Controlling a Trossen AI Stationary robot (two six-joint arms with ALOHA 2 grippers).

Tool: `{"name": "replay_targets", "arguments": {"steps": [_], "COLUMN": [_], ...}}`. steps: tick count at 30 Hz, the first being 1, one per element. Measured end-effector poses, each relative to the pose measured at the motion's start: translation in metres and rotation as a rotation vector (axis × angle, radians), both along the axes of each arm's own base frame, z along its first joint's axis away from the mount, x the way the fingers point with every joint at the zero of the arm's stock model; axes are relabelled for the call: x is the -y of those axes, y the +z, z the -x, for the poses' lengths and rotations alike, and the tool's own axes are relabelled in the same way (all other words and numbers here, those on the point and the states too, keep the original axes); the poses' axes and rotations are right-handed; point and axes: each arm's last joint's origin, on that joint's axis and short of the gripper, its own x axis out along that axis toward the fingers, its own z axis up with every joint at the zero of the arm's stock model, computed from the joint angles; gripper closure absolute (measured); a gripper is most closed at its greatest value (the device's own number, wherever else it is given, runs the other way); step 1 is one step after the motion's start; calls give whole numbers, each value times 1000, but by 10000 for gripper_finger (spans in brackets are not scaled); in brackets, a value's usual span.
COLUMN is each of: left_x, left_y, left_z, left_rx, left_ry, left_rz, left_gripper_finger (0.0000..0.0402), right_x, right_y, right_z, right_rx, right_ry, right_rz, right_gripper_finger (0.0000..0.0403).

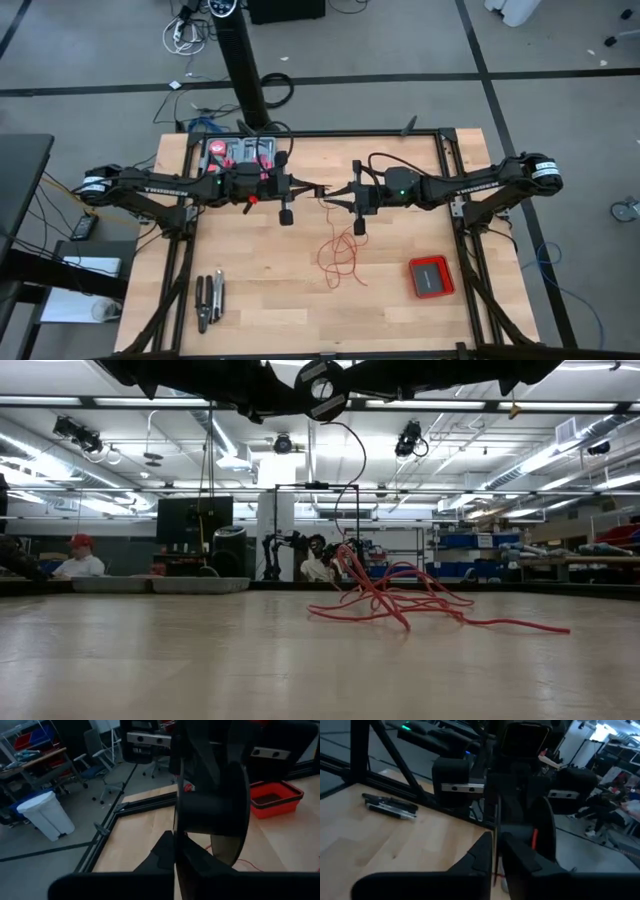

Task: Coil cords
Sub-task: Coil the red wire onto the spool

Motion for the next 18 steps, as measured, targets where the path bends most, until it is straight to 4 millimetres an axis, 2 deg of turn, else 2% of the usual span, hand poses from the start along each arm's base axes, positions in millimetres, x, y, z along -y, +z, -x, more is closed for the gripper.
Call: {"name": "replay_targets", "arguments": {"steps": [5,8,14,18], "left_x": [0,0,-1,-4], "left_y": [0,0,0,1], "left_z": [0,0,0,1], "left_rx": [-2,1,-1,15], "left_ry": [7,19,43,140], "left_rz": [2,12,24,11], "left_gripper_finger": [400,400,401,401], "right_x": [0,0,-2,5], "right_y": [1,10,31,26], "right_z": [1,8,35,44], "right_rx": [2,23,19,-70], "right_ry": [-7,-36,-160,-304], "right_rz": [-22,-19,-6,-47], "right_gripper_finger": [322,309,303,305]}}
